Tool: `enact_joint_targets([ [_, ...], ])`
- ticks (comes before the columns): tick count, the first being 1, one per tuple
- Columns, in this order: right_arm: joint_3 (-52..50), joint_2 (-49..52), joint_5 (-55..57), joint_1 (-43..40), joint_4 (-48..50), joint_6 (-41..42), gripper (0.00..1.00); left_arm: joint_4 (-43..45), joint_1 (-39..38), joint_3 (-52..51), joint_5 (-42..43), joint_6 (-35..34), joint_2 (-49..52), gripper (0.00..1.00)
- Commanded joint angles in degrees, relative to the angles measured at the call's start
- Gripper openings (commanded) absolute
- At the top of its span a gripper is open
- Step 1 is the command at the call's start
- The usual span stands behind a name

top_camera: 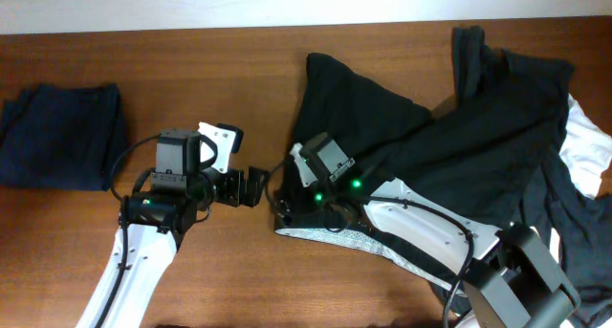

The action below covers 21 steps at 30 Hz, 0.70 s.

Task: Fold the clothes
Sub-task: 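Reach the right gripper into the black pile and grasp the black shorts, then drag the black shorts left to the table center with the right gripper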

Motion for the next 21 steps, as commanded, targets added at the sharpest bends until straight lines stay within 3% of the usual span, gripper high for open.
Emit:
enact_joint_targets([
  [1,3.54,-3.02,14.23,-7.76,-15.43,-0.13,0.99,-2.47,-0.52,0.79,0.07,-0.55,1.33,0.99],
  [3,6.51,-5.51,16.55,-14.64,-24.41,-0.55,0.99,-3.34,-1.77,0.79,3.08,-0.57,3.45,0.99],
  [7,6.97,-7.56,16.37,-26.47,-34.12,-0.52,0.99,-3.32,-9.16,0.79,13.79,-0.66,16.87,0.99],
  [10,6.97,-7.56,16.55,-34.45,-38.21,-0.57,0.99,-1.84,-12.39,0.79,14.14,-4.61,27.85,0.97],
  [12,6.97,-7.56,17.88,-38.58,-41.0,-0.55,0.99,0.52,-11.98,1.09,5.25,-4.63,29.16,0.0],
  [13,6.97,-7.56,19.54,-40.46,-42.32,-0.55,0.99,-2.08,-10.58,3.3,-0.76,-4.63,28.96,0.0],
  [15,6.97,-7.56,24.46,-45.11,-44.26,-0.59,0.99,-20.68,-3.1,19.41,-9.01,-4.33,27.71,0.0],
  [17,6.97,-7.56,24.92,-48.57,-44.3,-2.1,0.99,-28.15,4.11,35.28,-12.9,-2.64,27.58,0.0],
  [19,6.95,-7.56,24.92,-49.94,-44.52,-3.65,0.99,-20.02,11.98,42.27,-16.92,-2.75,27.61,0.0],
  [20,6.95,-7.56,24.9,-49.92,-44.57,-4.04,0.99,-18.05,14.27,42.25,-16.85,-3.58,27.87,0.24],
  [21,6.95,-7.56,24.87,-49.86,-44.57,-4.04,0.99,-18.23,16.06,42.25,-16.7,-3.56,28.72,0.99],
])
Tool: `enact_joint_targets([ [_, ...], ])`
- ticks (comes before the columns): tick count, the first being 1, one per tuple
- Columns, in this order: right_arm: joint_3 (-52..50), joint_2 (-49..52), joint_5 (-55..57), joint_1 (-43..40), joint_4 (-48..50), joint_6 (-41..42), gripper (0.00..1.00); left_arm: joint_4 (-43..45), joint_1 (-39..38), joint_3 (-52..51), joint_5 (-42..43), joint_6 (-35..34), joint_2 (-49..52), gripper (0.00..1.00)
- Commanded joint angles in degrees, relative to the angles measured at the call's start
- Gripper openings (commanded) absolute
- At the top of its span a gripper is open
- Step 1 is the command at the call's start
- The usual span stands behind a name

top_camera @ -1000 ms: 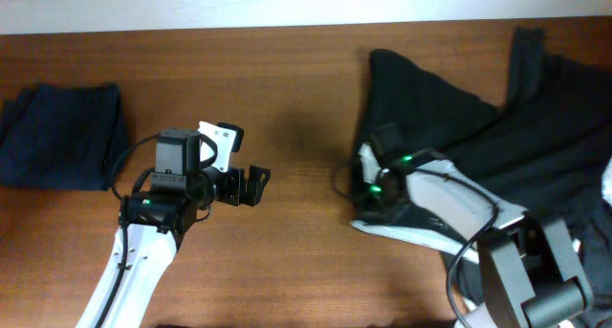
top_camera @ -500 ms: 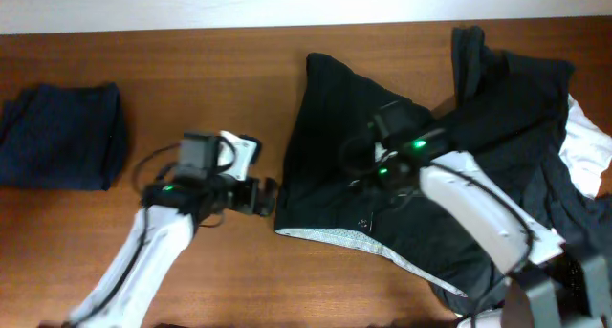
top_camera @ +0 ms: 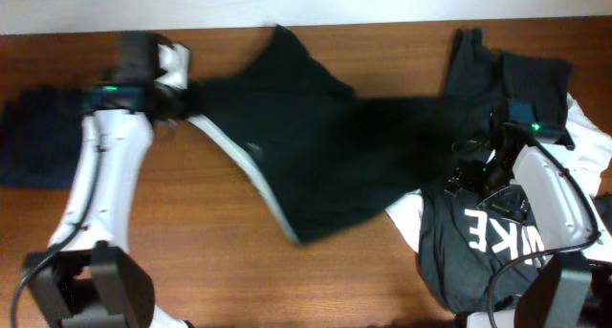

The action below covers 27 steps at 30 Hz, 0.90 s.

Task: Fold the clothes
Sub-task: 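Drag the black shorts left to the table center with the right gripper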

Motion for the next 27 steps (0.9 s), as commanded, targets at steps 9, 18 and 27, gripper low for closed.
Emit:
enact_joint_targets([
  [9,0.55,-0.63,-3.43,-0.22,3.28,-6.99,1.0,-19.41,-8.55,-15.02,17.29,-3.15,9.4,0.99],
  [18,0.55,-0.63,-2.34,-0.22,2.86,-6.99,1.0,-15.19,-11.82,-31.17,0.42,-14.91,9.22,0.0],
  [27,0.55,7.76,-22.69,-0.15,14.36,-19.61,0.81,-16.61,18.08,-31.17,-5.01,-14.69,3.17,0.0],
])
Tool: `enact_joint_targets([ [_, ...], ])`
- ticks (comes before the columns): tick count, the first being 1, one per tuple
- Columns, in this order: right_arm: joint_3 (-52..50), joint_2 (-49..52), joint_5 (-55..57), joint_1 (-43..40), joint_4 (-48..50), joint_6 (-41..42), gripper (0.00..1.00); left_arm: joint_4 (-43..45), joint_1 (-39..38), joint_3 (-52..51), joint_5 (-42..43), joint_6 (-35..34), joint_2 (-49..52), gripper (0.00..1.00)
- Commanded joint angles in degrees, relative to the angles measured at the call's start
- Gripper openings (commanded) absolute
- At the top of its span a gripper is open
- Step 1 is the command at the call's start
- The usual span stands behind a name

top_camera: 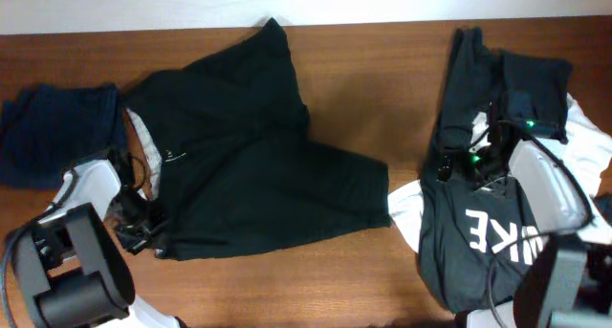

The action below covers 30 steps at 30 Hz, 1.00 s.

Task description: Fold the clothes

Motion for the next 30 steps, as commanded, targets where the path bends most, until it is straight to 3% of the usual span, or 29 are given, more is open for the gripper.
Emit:
enact_joint_targets([
  [1,0.55,7.17,-10.4,-0.15,5.6,-4.85,0.68,0.57,0.66,-0.55,-0.59,-0.55,-1.27,0.0],
  [2,0.55,10.32,-11.3,-0.15,8.72,-4.87,0.61,0.59,0.66,-0.55,-0.37,-0.55,-1.25,0.0],
  [5,0.55,20.28,-10.21,-0.48,13.29,-6.1,0.58,0.85,0.66,-0.55,-0.37,-0.55,-1.25,0.0],
  [7,0.55,24.28,5.46,-2.51,12.24,0.87,0.47,0.85,0.66,-0.55,-0.37,-0.55,-1.25,0.0],
  [8,0.72,24.5,19.17,-6.34,10.95,10.78,0.47,1.01,0.66,-0.55,-0.39,-0.55,-1.25,0.0],
  [9,2.23,24.13,20.15,-10.16,9.84,12.96,0.47,1.18,0.66,-0.55,-0.37,-0.55,-1.25,0.01],
  [11,9.18,23.65,17.4,-16.7,6.27,13.31,0.48,1.25,0.66,-0.55,-0.39,-0.55,-1.25,0.01],
  [12,19.63,23.54,16.7,-20.09,0.81,13.27,0.53,1.22,0.66,-0.55,-0.44,-0.52,-1.25,0.01],
  [13,22.71,23.54,15.1,-20.15,-0.96,12.48,0.53,1.07,0.66,-0.55,-0.68,-0.5,-1.25,0.01],
  [14,28.41,23.54,5.29,-19.21,-4.02,5.86,0.54,0.79,0.66,-0.55,-0.68,-0.48,-1.25,0.01],
  [16,32.26,23.54,-13.14,-14.73,-8.48,-6.25,0.61,0.55,0.66,-0.55,-1.75,0.11,-1.25,0.01],
  [19,31.17,23.89,-16.33,-0.17,-9.07,-9.81,0.72,1.03,0.66,-0.55,-3.17,0.09,-1.25,0.01],
  [21,31.17,24.26,-15.82,9.38,-2.27,-8.33,0.76,1.2,0.66,-0.55,-2.67,0.09,-1.25,0.01],
  [24,31.17,27.78,-15.89,18.82,12.17,3.06,0.83,1.25,0.66,-0.55,-1.99,0.09,-1.25,0.01],
  [27,31.17,34.88,-18.08,26.25,29.07,7.58,0.83,1.27,0.66,-0.55,-1.46,0.09,-1.25,0.01],
  [28,31.19,39.32,-18.27,30.27,40.33,8.81,0.83,1.27,0.66,-0.55,-1.46,0.09,-1.25,0.0],
  [30,31.19,41.94,-17.99,32.39,46.18,8.96,0.83,1.25,0.66,-0.55,-1.46,0.09,-1.25,0.01],
])
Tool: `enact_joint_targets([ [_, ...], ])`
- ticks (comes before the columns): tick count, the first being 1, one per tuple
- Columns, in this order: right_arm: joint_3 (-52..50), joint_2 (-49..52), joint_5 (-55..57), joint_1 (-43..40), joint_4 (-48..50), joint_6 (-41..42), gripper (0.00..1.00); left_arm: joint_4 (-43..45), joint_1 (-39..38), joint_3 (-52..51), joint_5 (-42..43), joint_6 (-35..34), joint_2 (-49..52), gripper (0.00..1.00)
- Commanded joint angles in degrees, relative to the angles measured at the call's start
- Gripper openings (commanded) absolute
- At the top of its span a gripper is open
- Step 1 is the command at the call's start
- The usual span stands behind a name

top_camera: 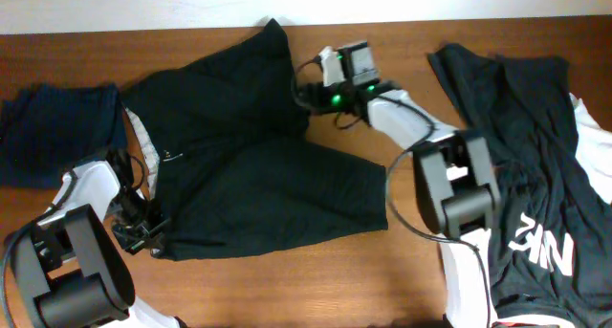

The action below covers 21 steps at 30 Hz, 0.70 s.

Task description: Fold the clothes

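Black shorts (pixel 249 165) lie spread flat mid-table, with the waistband (pixel 143 142) at the left, one leg toward the far edge and the other toward the right. My left gripper (pixel 143 237) sits at the near corner of the waistband; its jaws are too dark to read. My right gripper (pixel 304 94) reaches across to the hem of the far leg, with its fingers against the cloth. Whether they pinch it cannot be told.
A folded navy garment (pixel 57 137) lies at the left edge. A heap of clothes at the right holds a black shirt with white lettering (pixel 540 251) and a white garment (pixel 593 146). The right arm (pixel 449 175) crosses the table between the shorts and the heap.
My right gripper has moved from the heap at the right to the hem of the shorts' far leg. The heap's black shirt lies differently. The left gripper and shorts have barely changed.
Both grippers were first at the near edge of a black heap mid-table. Then the left held the shorts stretched toward the far left, with the right back at the heap. Then the shorts lay flat with the left at the waistband. Now the right is at the hem.
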Motion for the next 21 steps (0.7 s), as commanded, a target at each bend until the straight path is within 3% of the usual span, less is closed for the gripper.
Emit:
enact_joint_targets([
  [1,0.13,4.0,0.35,3.02,5.6,4.22,0.72,0.04,0.04,-0.15,-0.17,0.04,-0.85,0.01],
  [2,0.13,4.39,0.39,3.28,6.62,5.25,0.54,0.07,0.04,-0.15,-0.17,0.04,-0.85,0.0],
  [3,0.13,4.61,0.42,3.32,7.26,5.66,0.21,0.09,0.04,-0.15,-0.17,0.04,-0.85,0.01],
  [4,0.37,3.19,0.2,2.1,6.01,5.64,0.04,0.24,0.04,-0.15,-0.17,0.04,-0.85,0.0],
  [7,8.85,-5.49,8.79,-0.76,-8.0,2.78,0.06,0.33,0.04,-0.15,-0.17,0.04,-0.85,0.0],
  [8,16.92,-7.15,10.08,0.87,-19.06,0.33,0.21,0.46,0.04,-0.15,-0.17,0.04,-0.85,0.0],
  [10,19.04,-7.13,10.12,4.02,-26.64,-7.87,0.5,0.46,0.04,-0.15,-0.17,0.04,-0.85,0.0],
  [11,18.93,-6.56,13.27,5.42,-31.06,-14.69,0.72,0.46,0.04,-0.15,-0.17,0.04,-0.85,0.01],
  [12,18.47,-6.29,20.09,5.73,-33.86,-15.43,0.73,0.44,0.04,-0.15,-0.17,0.04,-0.85,0.01],
  [13,17.88,-6.27,32.17,4.79,-37.03,-10.29,0.75,0.46,0.04,-0.15,-0.17,0.04,-0.85,0.01],
  [14,17.88,-6.27,36.28,1.46,-39.6,-1.86,0.76,0.5,0.04,-0.15,-0.17,0.04,-0.85,0.01],
  [16,15.72,-5.81,27.47,-6.01,-39.43,4.35,0.71,0.52,0.04,-0.15,-0.17,0.04,-0.85,0.01],
  [18,13.77,-3.1,16.37,-8.35,-37.16,0.17,0.7,0.72,0.04,-0.15,-0.17,0.04,-0.85,0.01],
  [21,12.87,3.76,10.23,-5.7,-31.61,-0.98,0.71,0.7,0.04,-0.15,-0.17,0.04,-0.85,0.0],
])
